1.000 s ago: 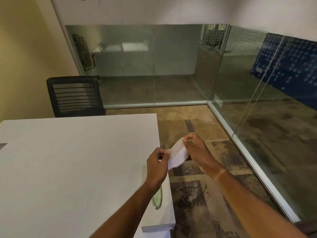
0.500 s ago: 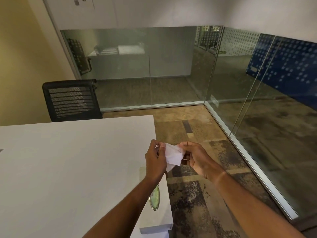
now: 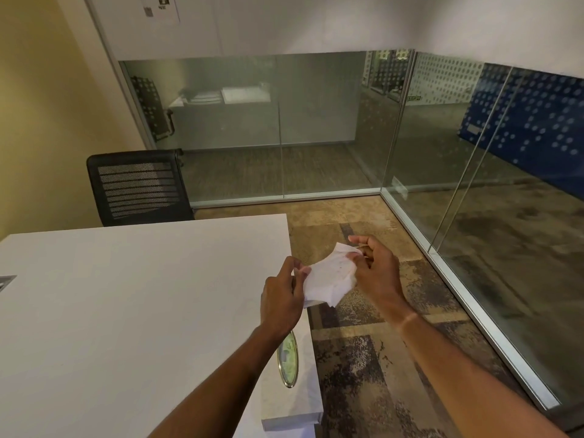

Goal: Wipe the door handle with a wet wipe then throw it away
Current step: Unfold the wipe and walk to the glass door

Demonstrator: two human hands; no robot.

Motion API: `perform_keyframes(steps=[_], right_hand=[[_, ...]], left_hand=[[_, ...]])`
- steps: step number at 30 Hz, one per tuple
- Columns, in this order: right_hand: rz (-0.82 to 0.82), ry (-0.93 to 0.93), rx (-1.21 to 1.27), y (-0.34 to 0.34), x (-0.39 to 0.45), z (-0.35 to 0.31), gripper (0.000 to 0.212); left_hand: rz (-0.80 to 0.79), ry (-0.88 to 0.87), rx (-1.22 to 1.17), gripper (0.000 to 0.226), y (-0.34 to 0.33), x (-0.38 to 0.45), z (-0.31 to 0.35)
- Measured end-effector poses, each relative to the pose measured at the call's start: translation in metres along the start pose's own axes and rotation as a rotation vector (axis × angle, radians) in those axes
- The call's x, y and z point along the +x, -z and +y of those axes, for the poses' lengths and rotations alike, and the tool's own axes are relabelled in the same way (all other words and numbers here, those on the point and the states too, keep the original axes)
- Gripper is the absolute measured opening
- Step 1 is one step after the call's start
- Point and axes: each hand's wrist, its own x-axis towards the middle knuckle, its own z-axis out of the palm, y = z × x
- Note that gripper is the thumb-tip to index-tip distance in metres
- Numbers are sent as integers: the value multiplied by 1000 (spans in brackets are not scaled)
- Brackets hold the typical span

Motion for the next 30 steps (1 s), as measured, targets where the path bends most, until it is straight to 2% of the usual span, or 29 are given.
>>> perform_keyframes(steps=[3, 5, 6, 8, 10, 13, 16, 18, 21, 24, 27, 30], right_hand=[[47, 48, -122, -2, -2, 4, 28], [35, -26, -145, -2, -2, 7, 13], [19, -81, -119, -1, -2, 8, 17], [-27, -229, 62, -1, -1, 10, 25], [-56, -364, 298, -3, -4, 7, 23], [34, -451, 510, -14, -9, -1, 21], [180, -371, 415, -23, -11, -5, 23], [210, -271, 321, -23, -11, -4, 22], [138, -38, 71, -11, -12, 1, 22], [28, 179, -212, 6, -10, 7, 16], [-12, 258, -431, 17, -10, 9, 13], [-12, 239, -461, 22, -10, 7, 13]], left_hand=[[21, -11, 4, 10, 1, 2, 1], [60, 3, -21, 6, 2, 3, 1], [86, 16, -60, 6, 2, 4, 1], [123, 60, -171, 14, 0, 4, 2], [119, 107, -254, 20, -3, 4, 4], [104, 151, -336, 24, -6, 2, 7], [115, 177, -375, 24, -8, 2, 10], [129, 191, -383, 21, -8, 3, 10], [138, 173, -375, 20, -3, 5, 8], [96, 11, -196, 16, 5, 8, 1], [-3, -134, 32, 12, 13, 11, -4], [3, -142, 99, 11, 21, 15, -9]])
